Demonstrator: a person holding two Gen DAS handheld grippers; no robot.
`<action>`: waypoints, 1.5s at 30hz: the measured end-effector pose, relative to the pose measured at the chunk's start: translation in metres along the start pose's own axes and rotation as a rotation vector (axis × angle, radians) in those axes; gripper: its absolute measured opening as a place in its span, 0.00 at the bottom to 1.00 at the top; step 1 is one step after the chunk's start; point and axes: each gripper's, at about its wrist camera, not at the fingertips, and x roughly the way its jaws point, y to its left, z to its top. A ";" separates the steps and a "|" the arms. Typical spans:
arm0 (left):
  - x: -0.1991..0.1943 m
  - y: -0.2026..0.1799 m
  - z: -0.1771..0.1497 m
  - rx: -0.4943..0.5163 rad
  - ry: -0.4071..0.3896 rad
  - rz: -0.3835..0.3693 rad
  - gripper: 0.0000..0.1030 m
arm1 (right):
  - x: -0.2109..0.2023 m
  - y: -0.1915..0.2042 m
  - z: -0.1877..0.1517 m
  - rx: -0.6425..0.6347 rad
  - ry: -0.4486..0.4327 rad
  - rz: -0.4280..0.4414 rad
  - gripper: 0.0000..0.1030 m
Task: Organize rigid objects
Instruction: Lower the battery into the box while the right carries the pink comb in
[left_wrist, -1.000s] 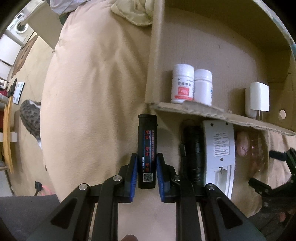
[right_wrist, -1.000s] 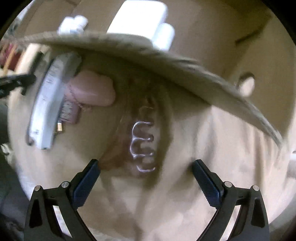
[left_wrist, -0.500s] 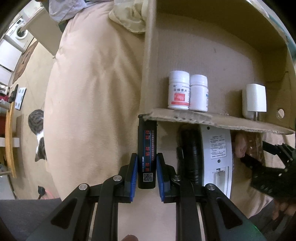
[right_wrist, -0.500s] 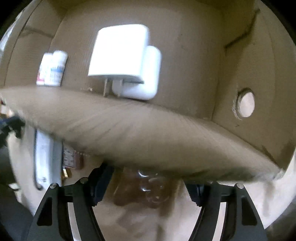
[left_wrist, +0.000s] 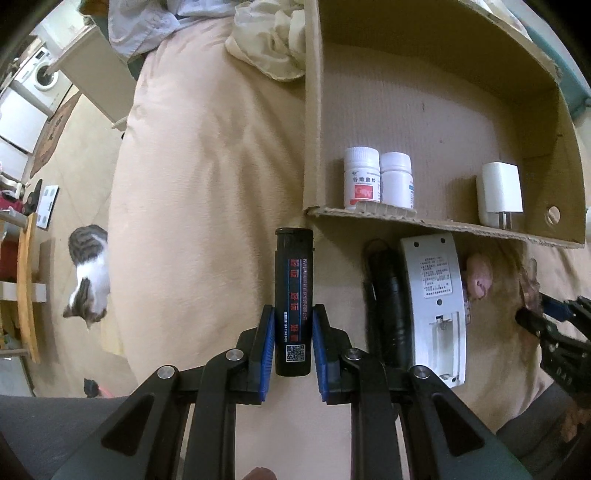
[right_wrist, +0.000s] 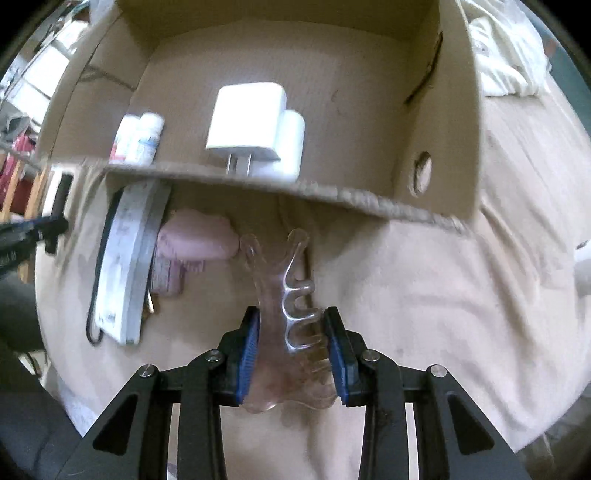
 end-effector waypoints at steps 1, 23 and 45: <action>-0.002 0.000 -0.002 0.003 -0.002 0.002 0.17 | 0.007 0.011 -0.007 -0.015 0.001 -0.025 0.35; -0.070 -0.030 -0.018 0.104 -0.167 -0.018 0.17 | -0.076 -0.024 -0.065 0.106 -0.252 0.271 0.34; -0.081 -0.064 0.074 0.211 -0.202 -0.017 0.17 | -0.127 -0.058 0.027 0.111 -0.392 0.309 0.34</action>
